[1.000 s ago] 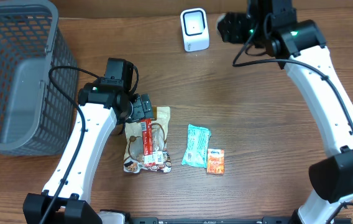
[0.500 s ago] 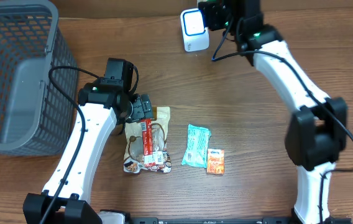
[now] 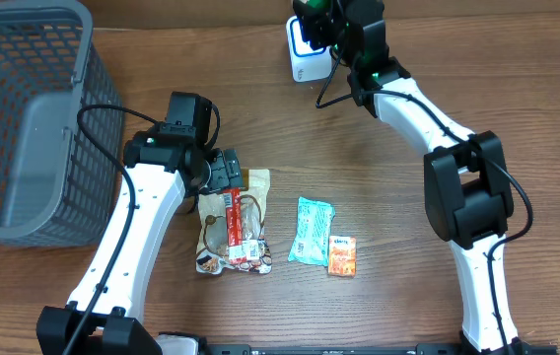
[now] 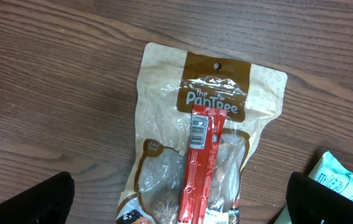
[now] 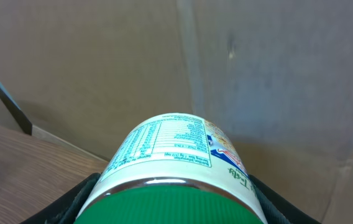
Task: Scan the item barcode
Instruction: 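Carry the jar to the white scanner and hold it in front, then move the jar to the right side and set it down, release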
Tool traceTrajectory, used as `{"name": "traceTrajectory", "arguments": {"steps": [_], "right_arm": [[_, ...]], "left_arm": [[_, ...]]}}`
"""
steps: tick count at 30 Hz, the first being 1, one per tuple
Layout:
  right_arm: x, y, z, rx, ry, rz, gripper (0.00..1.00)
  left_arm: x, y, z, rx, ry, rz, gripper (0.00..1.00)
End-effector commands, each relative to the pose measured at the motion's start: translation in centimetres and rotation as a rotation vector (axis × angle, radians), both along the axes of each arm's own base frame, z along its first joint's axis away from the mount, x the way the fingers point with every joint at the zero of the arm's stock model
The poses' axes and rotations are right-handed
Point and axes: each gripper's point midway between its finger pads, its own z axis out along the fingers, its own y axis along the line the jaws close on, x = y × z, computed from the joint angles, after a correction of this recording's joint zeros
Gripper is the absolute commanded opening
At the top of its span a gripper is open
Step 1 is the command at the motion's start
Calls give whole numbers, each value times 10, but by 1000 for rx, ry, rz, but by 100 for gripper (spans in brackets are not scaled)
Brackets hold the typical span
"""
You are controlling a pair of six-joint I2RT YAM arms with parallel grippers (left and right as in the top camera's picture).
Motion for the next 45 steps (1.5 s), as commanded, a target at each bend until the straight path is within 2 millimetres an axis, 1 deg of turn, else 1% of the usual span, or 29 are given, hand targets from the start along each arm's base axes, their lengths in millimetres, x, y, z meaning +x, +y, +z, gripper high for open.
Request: {"name": "traceTrajectory", "arguments": {"steps": [1,6,9,13,16,21,26,27,29,31,32,34,37,39,41,43,45], "right_arm": [[7,0,-4,6,-32,-13,4],[14,-1,-16,21,-66,-32,4],[15,1,-19,76,-61,-39,4],[19,-4,-34,166,-13,-84,4],[21,-6,-44,174,9,-104,4],[21,-6,-46,174,9,-104,4],[21,-6,-42,182,-7,-101,4],[21,-5,-38,187,-17,-100,4],[20,-5,-22,202,-47,-84,4],[17,-3,1,220,-73,-48,3],[13,-1,15,235,-82,-25,4],[4,0,50,255,-98,20,4],[-8,-6,94,258,-107,20,4],[-20,-13,123,250,-84,13,4],[-33,-24,142,240,-36,0,4],[-50,-40,156,242,51,-28,4],[-68,-59,161,235,152,-65,4]], "left_arm": [[4,-2,4,-9,-14,8,100],[4,-2,4,-9,-14,8,100],[4,-2,4,-9,-14,8,99],[4,-2,4,-9,-14,8,100],[4,-2,4,-9,-14,8,100],[4,-2,4,-9,-14,8,100],[4,-2,4,-9,-14,8,100],[4,-2,4,-9,-14,8,100],[4,-2,4,-9,-14,8,100],[4,-2,4,-9,-14,8,100],[4,-2,4,-9,-14,8,100],[4,-2,4,-9,-14,8,100],[4,-2,4,-9,-14,8,100],[4,-2,4,-9,-14,8,100],[4,-2,4,-9,-14,8,100],[4,-2,4,-9,-14,8,100],[4,-2,4,-9,-14,8,100]]}}
